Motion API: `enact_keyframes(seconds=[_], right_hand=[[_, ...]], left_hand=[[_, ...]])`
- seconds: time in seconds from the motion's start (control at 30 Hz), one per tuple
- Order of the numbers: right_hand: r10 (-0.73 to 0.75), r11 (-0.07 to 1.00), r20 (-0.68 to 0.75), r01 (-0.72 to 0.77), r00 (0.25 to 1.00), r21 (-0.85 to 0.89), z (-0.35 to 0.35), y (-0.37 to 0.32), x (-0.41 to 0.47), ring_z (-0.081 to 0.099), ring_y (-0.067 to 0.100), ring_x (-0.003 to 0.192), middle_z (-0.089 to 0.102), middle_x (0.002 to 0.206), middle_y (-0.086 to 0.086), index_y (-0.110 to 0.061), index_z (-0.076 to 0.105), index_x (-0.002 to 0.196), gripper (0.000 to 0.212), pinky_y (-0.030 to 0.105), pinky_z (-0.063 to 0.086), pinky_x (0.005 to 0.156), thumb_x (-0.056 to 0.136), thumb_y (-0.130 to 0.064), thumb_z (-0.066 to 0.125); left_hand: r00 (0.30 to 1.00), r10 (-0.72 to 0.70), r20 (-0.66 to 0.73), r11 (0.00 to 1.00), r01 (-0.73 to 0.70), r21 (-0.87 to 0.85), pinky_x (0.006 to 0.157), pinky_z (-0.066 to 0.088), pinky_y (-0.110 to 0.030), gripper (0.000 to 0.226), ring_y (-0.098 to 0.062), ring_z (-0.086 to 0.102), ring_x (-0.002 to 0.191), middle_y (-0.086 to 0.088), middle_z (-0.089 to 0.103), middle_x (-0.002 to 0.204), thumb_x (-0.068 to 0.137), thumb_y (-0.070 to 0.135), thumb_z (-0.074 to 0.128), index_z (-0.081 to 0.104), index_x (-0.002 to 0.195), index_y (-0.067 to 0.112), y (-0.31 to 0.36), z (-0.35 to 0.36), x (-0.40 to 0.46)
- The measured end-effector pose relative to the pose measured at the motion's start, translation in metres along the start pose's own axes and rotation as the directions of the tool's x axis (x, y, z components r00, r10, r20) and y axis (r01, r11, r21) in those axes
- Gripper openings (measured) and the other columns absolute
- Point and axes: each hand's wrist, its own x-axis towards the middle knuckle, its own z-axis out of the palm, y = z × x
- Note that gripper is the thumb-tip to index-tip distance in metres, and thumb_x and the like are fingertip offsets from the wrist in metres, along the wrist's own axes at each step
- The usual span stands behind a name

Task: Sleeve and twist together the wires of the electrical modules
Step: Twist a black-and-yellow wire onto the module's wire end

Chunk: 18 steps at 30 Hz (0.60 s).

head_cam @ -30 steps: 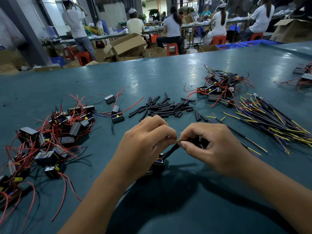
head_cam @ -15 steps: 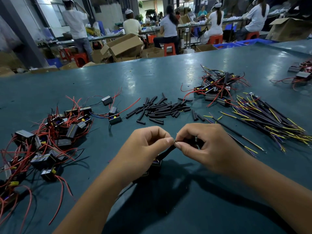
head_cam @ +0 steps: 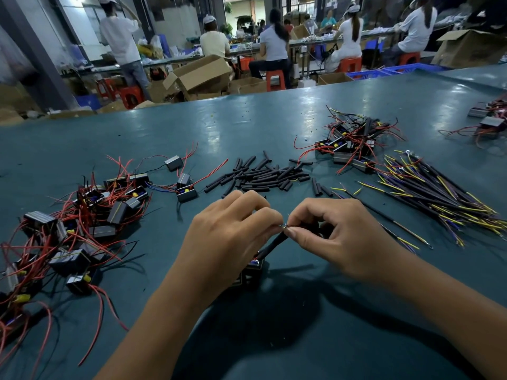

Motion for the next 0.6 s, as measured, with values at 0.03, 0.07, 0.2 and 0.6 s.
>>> enact_keyframes(seconds=[0.03, 0.07, 0.2, 0.6], right_hand=[[-0.002, 1.0, 0.0, 0.002, 1.0, -0.001, 0.0, 0.0, 0.0, 0.053, 0.005, 0.061, 0.061, 0.068, -0.011, -0.015, 0.068, 0.083, 0.007, 0.01, 0.037, 0.058, 0.088, -0.015, 0.073], [-0.004, 1.0, -0.001, 0.004, 1.0, -0.003, 0.0, 0.0, 0.0, 0.053, 0.005, 0.061, 0.061, 0.068, -0.01, -0.015, 0.068, 0.083, 0.007, 0.01, 0.037, 0.058, 0.088, -0.016, 0.073], [-0.018, 1.0, -0.009, 0.018, 1.0, -0.012, 0.001, -0.001, 0.0, 0.053, 0.004, 0.061, 0.06, 0.068, -0.011, -0.014, 0.068, 0.082, 0.007, 0.009, 0.036, 0.059, 0.088, -0.019, 0.07], [-0.178, 0.963, -0.01, 0.172, 0.984, -0.206, 0.003, -0.005, -0.001, 0.055, 0.009, 0.065, 0.062, 0.076, -0.009, -0.012, 0.069, 0.087, 0.008, 0.028, 0.046, 0.061, 0.088, -0.02, 0.068]], left_hand=[[1.0, 0.007, -0.003, 1.0, -0.007, 0.004, 0.056, 0.049, -0.042, 0.014, -0.027, 0.058, 0.069, -0.003, 0.064, 0.085, 0.096, 0.02, 0.067, 0.074, 0.087, 0.011, -0.001, 0.001, 0.0], [1.0, 0.014, -0.004, 1.0, -0.014, 0.007, 0.057, 0.049, -0.042, 0.013, -0.027, 0.058, 0.069, -0.003, 0.065, 0.085, 0.095, 0.019, 0.068, 0.074, 0.087, 0.011, -0.002, 0.001, 0.0], [0.998, -0.061, 0.029, 0.993, 0.063, -0.098, 0.062, 0.049, -0.042, 0.013, -0.025, 0.058, 0.074, 0.0, 0.063, 0.087, 0.094, 0.02, 0.067, 0.072, 0.086, 0.011, 0.001, 0.001, 0.0], [0.627, -0.51, 0.589, 0.234, 0.76, -0.607, 0.053, 0.029, -0.019, 0.017, -0.008, 0.035, 0.055, 0.01, 0.047, 0.058, 0.083, 0.025, 0.063, 0.065, 0.066, 0.022, 0.01, 0.002, 0.003]])
